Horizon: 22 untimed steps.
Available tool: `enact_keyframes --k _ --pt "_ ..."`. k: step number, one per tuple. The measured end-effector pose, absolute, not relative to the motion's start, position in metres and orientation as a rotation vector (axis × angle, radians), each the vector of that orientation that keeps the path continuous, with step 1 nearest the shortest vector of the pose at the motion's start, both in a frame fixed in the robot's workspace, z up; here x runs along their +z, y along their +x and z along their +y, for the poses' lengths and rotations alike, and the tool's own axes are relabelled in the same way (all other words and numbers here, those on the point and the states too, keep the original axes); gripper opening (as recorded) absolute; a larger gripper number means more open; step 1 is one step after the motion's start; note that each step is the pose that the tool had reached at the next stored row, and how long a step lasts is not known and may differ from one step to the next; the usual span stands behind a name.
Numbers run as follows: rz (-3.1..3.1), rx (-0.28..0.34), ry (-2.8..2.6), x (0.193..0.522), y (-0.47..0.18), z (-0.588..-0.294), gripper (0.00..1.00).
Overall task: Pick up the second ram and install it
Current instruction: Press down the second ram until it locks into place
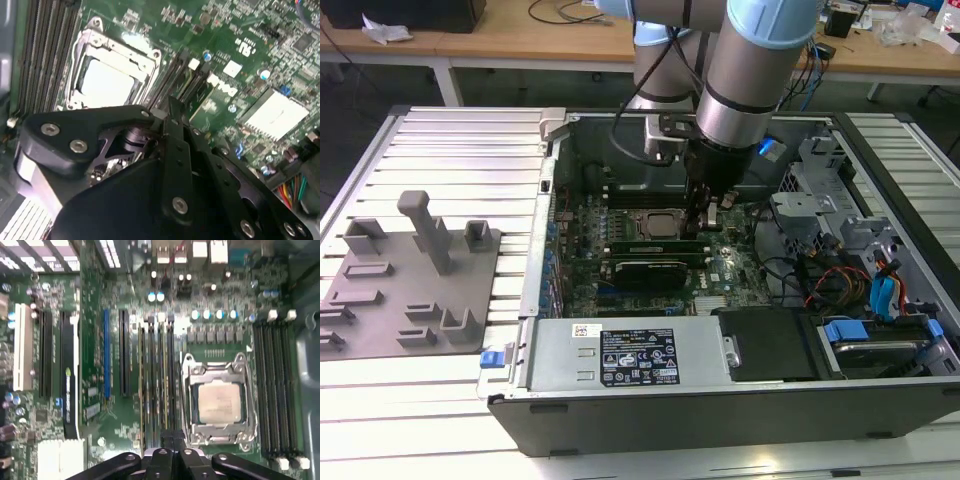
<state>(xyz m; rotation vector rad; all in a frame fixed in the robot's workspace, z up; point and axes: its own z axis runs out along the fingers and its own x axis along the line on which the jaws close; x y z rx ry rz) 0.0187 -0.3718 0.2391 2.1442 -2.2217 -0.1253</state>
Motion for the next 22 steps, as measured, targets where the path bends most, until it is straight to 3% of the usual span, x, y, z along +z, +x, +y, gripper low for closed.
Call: enact_keyframes --k 11,22 --pt "-2.228 -0.115 2.150 0.233 0.016 -0.372 0.11" --pt "-2.241 -0.087 2.164 0.231 -0.068 -0.372 0.11"
